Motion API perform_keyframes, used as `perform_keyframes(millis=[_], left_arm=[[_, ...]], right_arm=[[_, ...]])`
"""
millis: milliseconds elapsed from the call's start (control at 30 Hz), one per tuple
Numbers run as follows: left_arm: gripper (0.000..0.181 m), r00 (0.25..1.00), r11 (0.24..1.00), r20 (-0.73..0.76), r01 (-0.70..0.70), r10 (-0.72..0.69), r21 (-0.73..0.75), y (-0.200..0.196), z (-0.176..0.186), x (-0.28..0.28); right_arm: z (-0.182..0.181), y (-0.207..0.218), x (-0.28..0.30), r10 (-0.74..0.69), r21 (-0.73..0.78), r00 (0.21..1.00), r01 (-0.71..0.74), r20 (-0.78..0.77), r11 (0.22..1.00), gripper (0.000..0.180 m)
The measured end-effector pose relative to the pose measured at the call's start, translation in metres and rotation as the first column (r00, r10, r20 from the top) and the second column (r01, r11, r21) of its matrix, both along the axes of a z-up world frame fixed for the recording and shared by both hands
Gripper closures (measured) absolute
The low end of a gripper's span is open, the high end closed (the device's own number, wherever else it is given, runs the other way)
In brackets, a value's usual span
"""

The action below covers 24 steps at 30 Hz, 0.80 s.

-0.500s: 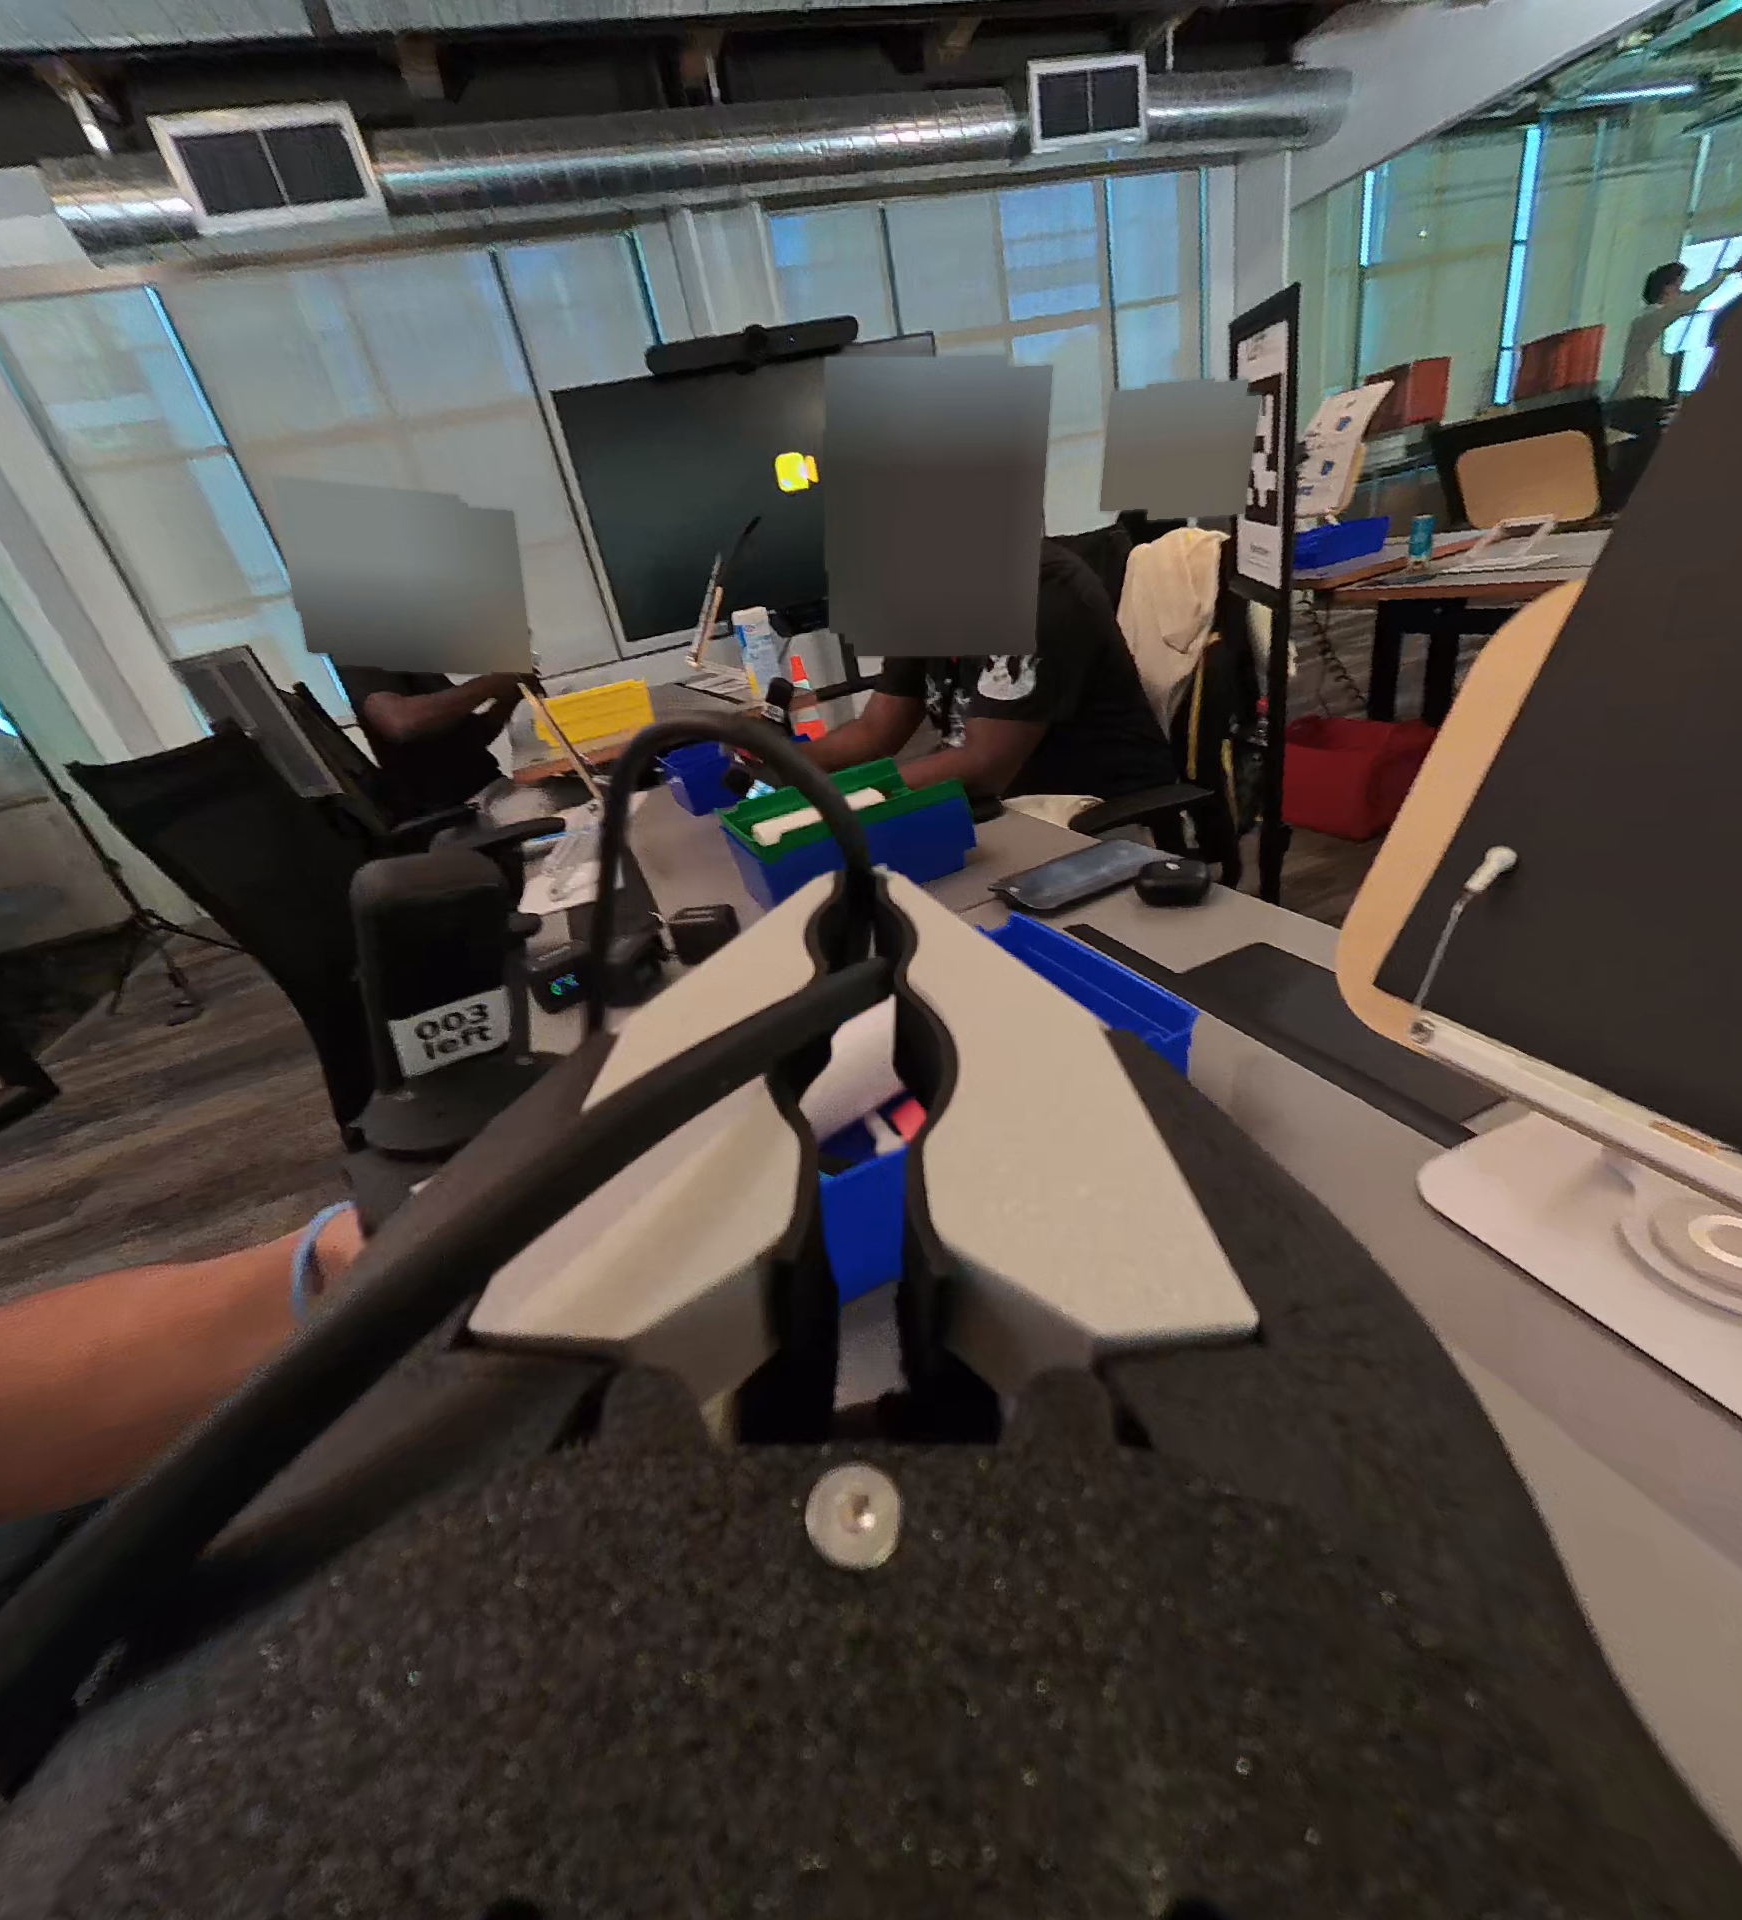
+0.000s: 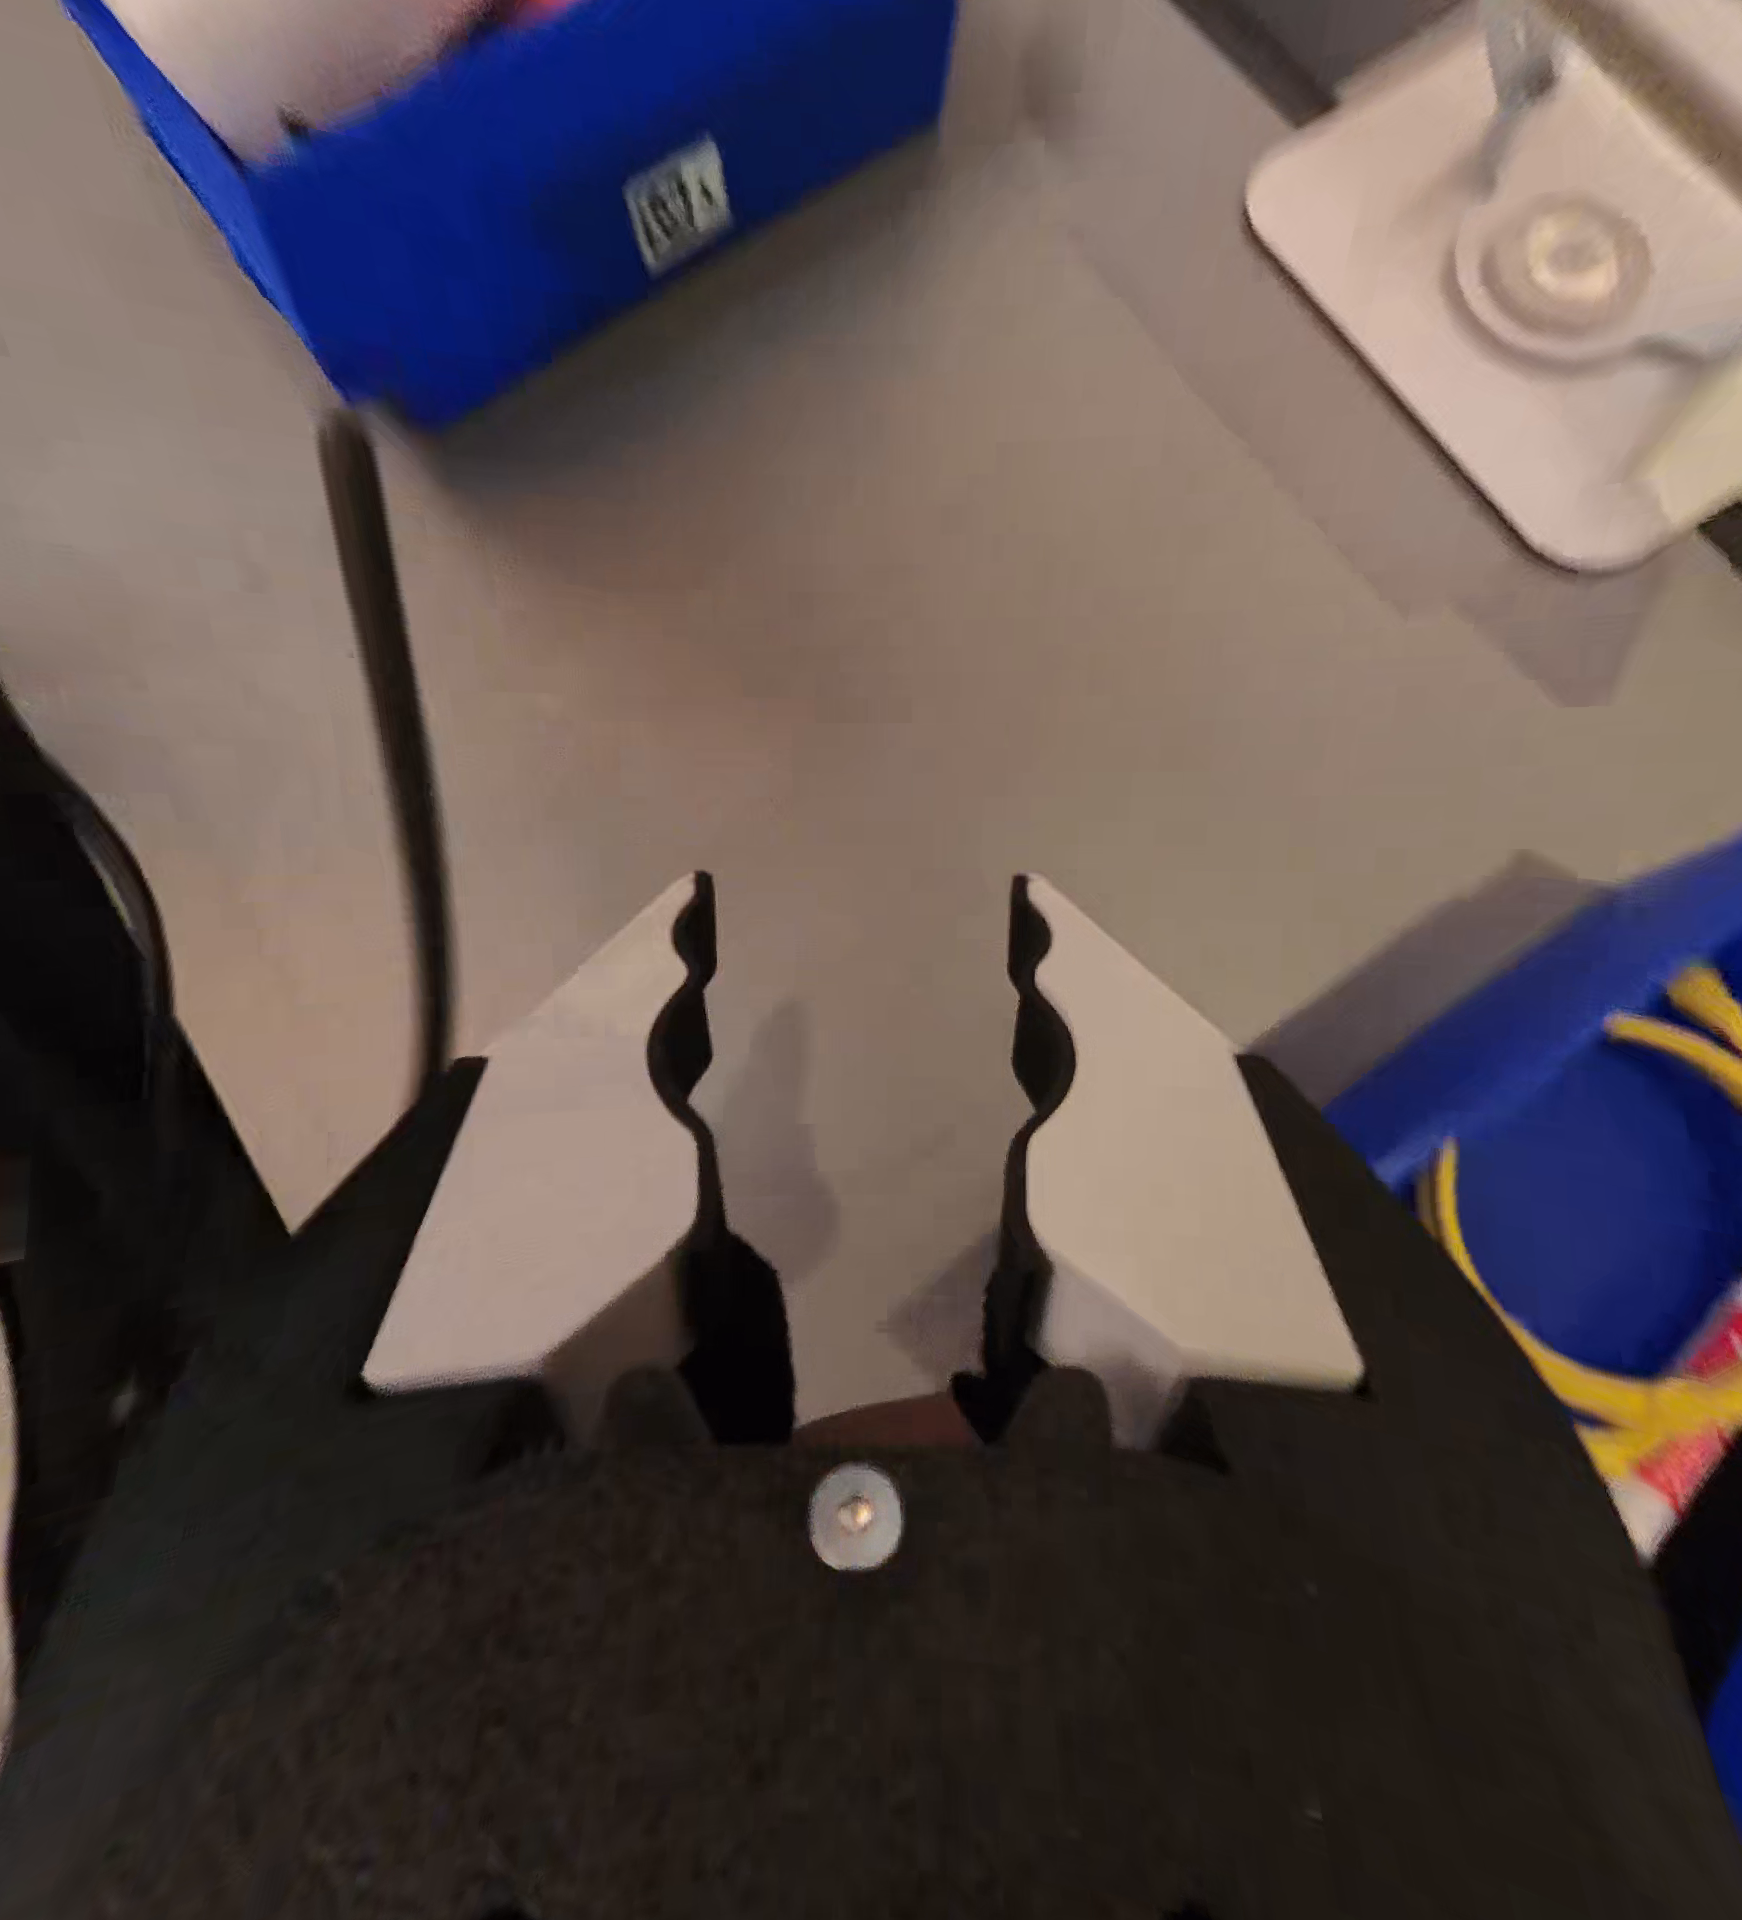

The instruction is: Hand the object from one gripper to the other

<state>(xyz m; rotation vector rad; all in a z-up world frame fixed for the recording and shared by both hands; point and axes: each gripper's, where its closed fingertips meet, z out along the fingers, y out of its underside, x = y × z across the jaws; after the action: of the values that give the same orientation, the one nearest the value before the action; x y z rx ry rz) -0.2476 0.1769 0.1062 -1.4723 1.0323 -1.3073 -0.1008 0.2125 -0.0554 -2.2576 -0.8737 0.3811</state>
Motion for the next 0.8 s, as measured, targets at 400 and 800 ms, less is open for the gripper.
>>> perform_keyframes(millis=[400,800], left_arm=[[0.18,0.999,0.999,-0.033,0.039,-0.039,0.015,0.009,0.056,0.016],[0.177,0.998,1.0,-0.064,0.003,-0.004,-0.023,0.013,0.05,0.039]], right_arm=[[0.14,-0.052,-0.049,0.218,0.454,0.831,0.046,-0.512,0.89,0.125],[0.117,-0.044,-0.128,0.304,0.441,0.786,-0.044,-0.539,0.896,0.175]])
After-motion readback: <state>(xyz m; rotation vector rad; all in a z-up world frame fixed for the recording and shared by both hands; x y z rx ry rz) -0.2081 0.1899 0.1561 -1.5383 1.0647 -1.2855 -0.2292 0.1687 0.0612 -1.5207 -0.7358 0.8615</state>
